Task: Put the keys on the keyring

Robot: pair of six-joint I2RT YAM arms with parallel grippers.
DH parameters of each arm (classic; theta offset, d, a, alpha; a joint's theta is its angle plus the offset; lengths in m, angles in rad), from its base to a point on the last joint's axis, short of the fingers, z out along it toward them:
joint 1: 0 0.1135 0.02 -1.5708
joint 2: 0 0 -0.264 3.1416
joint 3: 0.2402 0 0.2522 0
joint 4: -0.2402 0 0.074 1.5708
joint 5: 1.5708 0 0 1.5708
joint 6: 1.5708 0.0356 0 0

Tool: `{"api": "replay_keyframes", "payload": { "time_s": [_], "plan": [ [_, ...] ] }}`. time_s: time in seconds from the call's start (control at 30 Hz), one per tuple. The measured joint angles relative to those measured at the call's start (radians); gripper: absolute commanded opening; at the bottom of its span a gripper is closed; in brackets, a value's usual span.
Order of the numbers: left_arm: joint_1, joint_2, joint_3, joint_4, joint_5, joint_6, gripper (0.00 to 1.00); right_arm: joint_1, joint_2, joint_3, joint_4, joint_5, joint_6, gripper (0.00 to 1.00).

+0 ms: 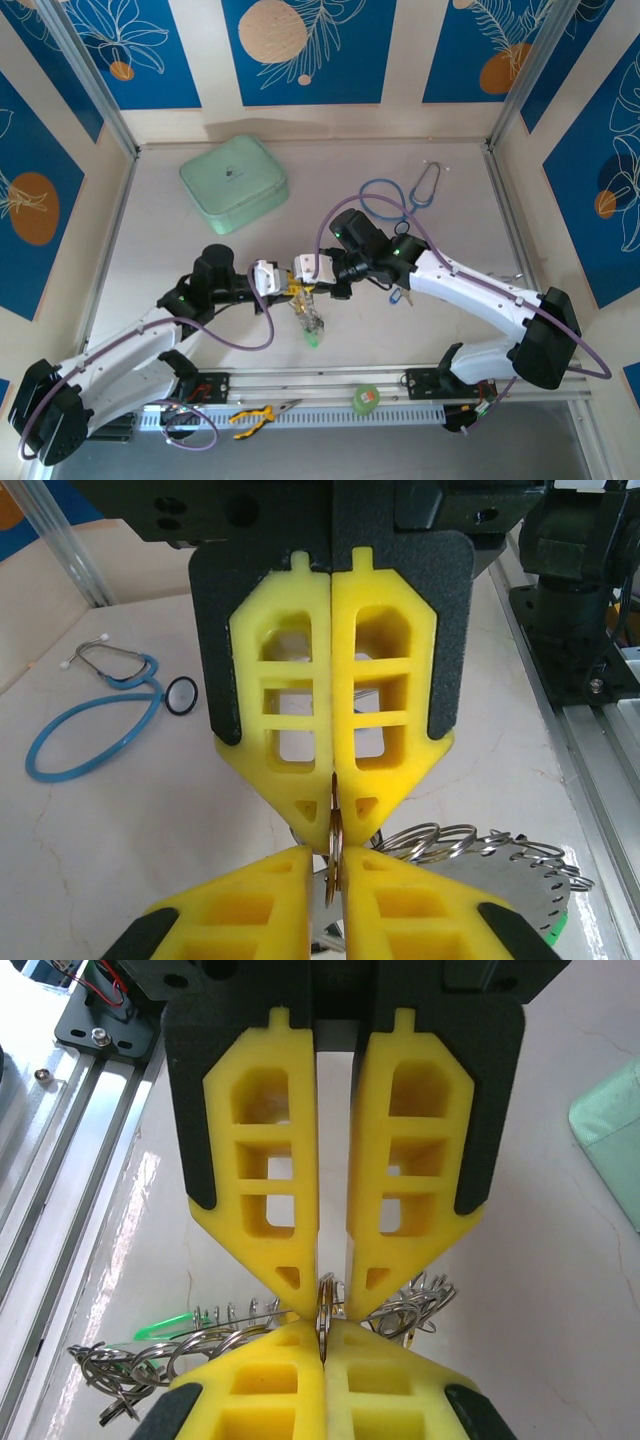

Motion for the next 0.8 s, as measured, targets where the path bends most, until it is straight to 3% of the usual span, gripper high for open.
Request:
{"api": "replay_keyframes", "payload": {
  "time_s": [0.17, 0.23, 0.33, 0.57, 0.8],
  "plan": [
    [0.0, 0.003, 0.002, -0.009, 0.005, 0.02, 0.0, 0.0, 0.003, 0.001, -0.005, 0.002, 0.001, 0.0],
    [0.0, 0.003, 0.002, -0.01, 0.008, 0.019, 0.0, 0.0, 0.003, 0.001, -0.005, 0.002, 0.001, 0.16],
    [0.0, 0.002, -0.002, 0.007, 0.003, 0.013, 0.0, -0.014, -0.009, -0.021, 0.026, -0.018, 0.016, 0.3],
    [-0.003, -0.014, -0.1, 0.181, 0.001, -0.072, 0.0, -0.116, -0.094, -0.164, 0.204, -0.136, 0.106, 0.32],
    [-0.003, -0.027, -0.135, 0.276, -0.005, -0.136, 0.0, -0.127, -0.096, -0.207, 0.279, -0.219, 0.159, 0.31]
  ]
}}
